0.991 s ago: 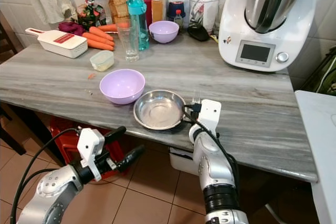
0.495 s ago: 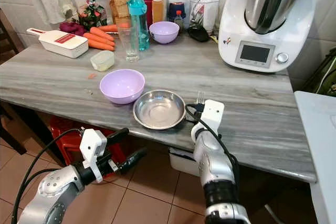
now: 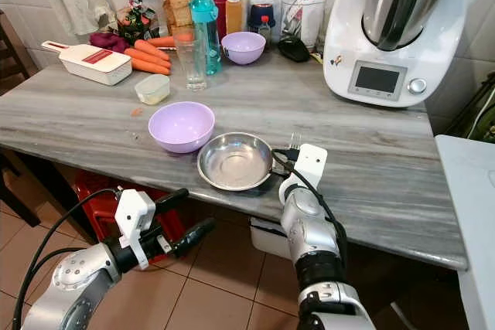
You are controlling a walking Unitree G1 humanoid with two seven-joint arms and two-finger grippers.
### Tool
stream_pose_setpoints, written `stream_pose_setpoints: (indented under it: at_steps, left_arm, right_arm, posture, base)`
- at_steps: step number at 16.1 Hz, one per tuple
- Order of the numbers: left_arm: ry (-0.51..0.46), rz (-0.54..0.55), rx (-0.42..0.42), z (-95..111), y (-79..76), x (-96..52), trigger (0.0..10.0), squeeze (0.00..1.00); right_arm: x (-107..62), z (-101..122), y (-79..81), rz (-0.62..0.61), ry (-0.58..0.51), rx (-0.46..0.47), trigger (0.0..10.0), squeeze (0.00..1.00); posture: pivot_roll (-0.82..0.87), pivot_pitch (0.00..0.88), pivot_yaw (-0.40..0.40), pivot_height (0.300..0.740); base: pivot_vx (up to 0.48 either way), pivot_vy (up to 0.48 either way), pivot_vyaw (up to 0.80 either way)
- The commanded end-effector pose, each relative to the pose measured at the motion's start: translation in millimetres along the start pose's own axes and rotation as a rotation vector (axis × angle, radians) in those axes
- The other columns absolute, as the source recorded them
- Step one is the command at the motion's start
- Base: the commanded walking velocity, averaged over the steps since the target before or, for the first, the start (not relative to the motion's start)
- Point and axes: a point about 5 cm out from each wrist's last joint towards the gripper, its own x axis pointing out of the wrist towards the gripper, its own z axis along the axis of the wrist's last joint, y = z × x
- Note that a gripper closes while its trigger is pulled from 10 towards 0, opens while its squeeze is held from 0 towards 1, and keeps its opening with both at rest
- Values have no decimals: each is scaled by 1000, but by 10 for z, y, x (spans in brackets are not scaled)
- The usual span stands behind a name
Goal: Setting the table
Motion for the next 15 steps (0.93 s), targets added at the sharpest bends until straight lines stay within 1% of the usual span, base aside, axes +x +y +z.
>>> stream_pose_setpoints:
  at_steps: [1,2,3,9,11,13,15]
  left_arm:
    - [-3,-11,8,36,2,-29,10000,0]
    - [-3,-13,6,35,-1,-30,10000,0]
    - [-4,-16,5,36,-4,-30,10000,0]
    - [-5,-28,1,41,-34,-14,10000,0]
    - [-7,-27,0,41,-36,-9,10000,0]
    - [-8,-24,1,41,-38,1,10000,0]
    - [-10,-21,0,38,-37,10,10000,0]
  right_arm:
    - [26,36,-13,-18,-7,0,10000,0]
    - [33,31,-21,-21,-6,0,10000,98]
    - [38,23,-27,-24,-6,0,10000,1000]
    - [55,5,-55,-36,-15,-1,10000,1000]
    - [58,38,-55,-39,-31,2,10000,1000]
    - [43,124,-33,-27,-78,37,10000,1000]
    - [24,158,-16,-22,-100,42,10000,1000]
  posture:
    - [26,0,3,740]
    - [26,0,3,740]
    - [26,0,3,740]
    - [22,0,-5,740]
    - [20,0,-5,740]
    - [20,0,-9,740]
    - [18,0,-10,740]
  base:
    - [0,0,0]
    - [0,0,0]
    - [0,0,0]
    - [0,0,0]
    - [0,0,0]
    - [0,0,0]
    - [0,0,0]
